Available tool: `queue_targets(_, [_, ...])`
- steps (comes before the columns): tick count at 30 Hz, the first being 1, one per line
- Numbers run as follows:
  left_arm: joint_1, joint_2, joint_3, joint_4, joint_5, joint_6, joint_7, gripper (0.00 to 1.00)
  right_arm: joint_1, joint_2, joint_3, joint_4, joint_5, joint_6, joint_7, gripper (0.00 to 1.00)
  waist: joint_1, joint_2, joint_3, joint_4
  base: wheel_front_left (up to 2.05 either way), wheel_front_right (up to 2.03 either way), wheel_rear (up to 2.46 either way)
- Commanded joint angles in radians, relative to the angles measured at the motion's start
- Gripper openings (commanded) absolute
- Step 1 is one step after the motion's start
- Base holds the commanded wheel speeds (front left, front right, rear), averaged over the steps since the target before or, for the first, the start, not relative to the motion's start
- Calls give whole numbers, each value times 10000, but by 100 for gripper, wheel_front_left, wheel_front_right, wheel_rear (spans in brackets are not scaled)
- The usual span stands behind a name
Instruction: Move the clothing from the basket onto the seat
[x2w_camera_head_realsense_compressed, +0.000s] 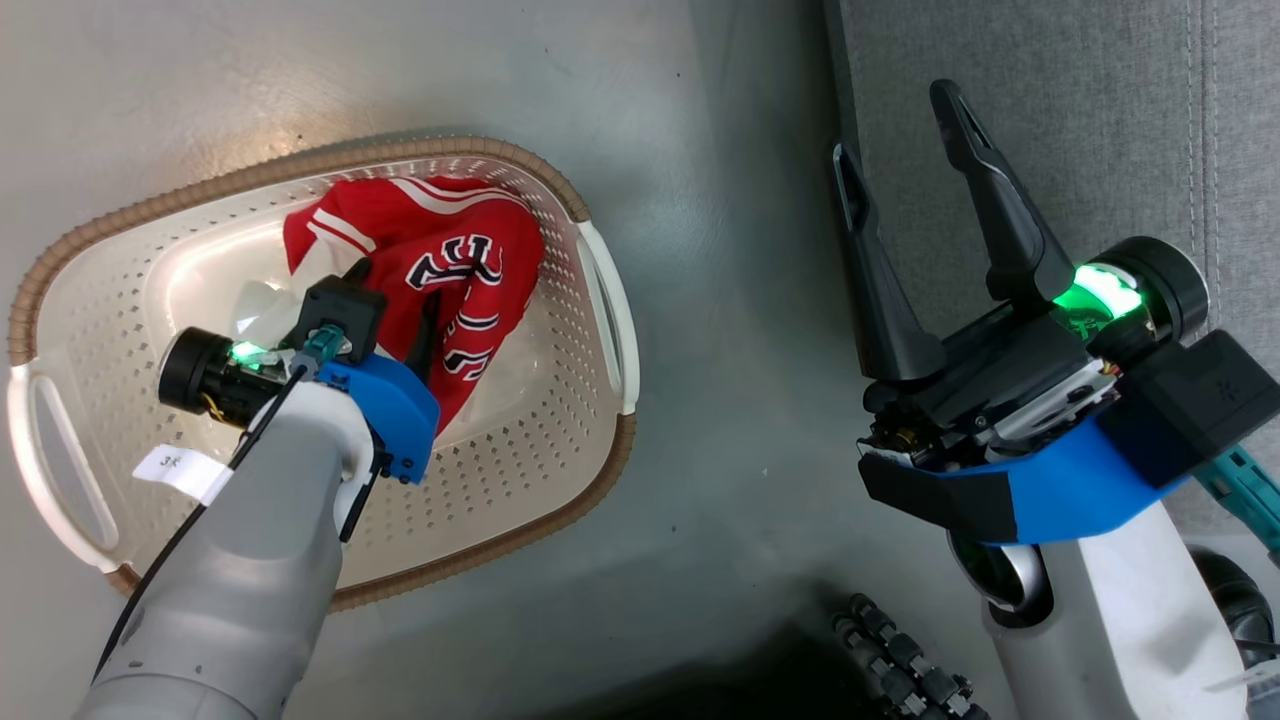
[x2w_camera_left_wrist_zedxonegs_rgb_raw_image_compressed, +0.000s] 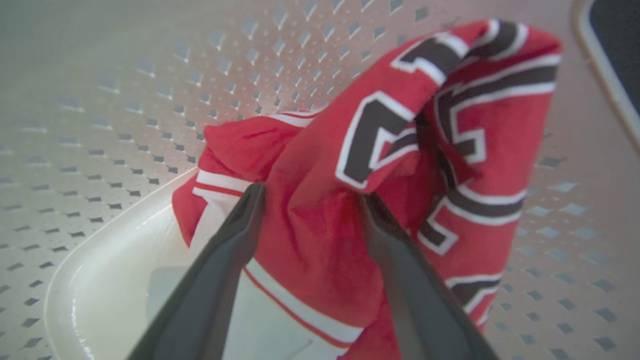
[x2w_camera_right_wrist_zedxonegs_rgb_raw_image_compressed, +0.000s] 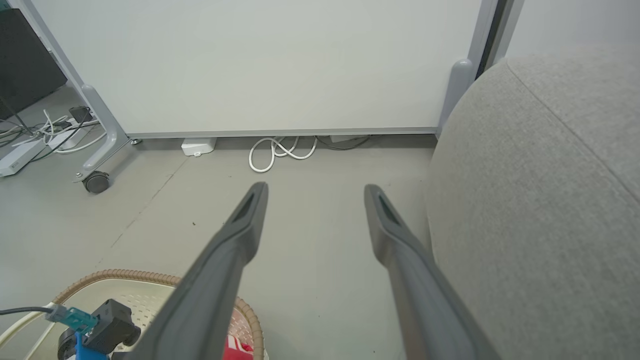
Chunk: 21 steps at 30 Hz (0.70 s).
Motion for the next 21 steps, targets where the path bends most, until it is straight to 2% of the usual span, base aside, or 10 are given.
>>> queue_targets(1, [-271, -35, -22, 122, -37, -48, -48, 100, -72, 12, 37, -57, 71, 5, -68, 100, -1, 0, 105, -62, 0, 0, 0])
queue_targets(6, [-525, -103, -105, 464, -70, -107, -48, 98, 20, 12, 61, -70, 148, 5, -115, 100, -1, 0, 244, -152, 0, 0, 0])
queue_targets(8, [-612, -136, -133, 580, -102, -134, -48, 30, 31, 12, 60, -45, 176, 5, -113, 100, -1, 0, 274, -169, 0, 0, 0])
queue_targets(9, [-657, -136, -142, 603, -115, -138, -48, 6, 28, 12, 60, -28, 188, 5, -127, 100, -1, 0, 284, -175, 0, 0, 0])
queue_targets(10, [-686, -139, -151, 626, -124, -132, -48, 0, 29, 12, 64, -11, 189, 5, -142, 100, -1, 0, 289, -177, 0, 0, 0])
queue_targets(21, [-771, -182, -212, 728, -205, -184, -48, 0, -39, 12, 86, 144, 223, 5, -213, 100, -1, 0, 203, -128, 0, 0, 0])
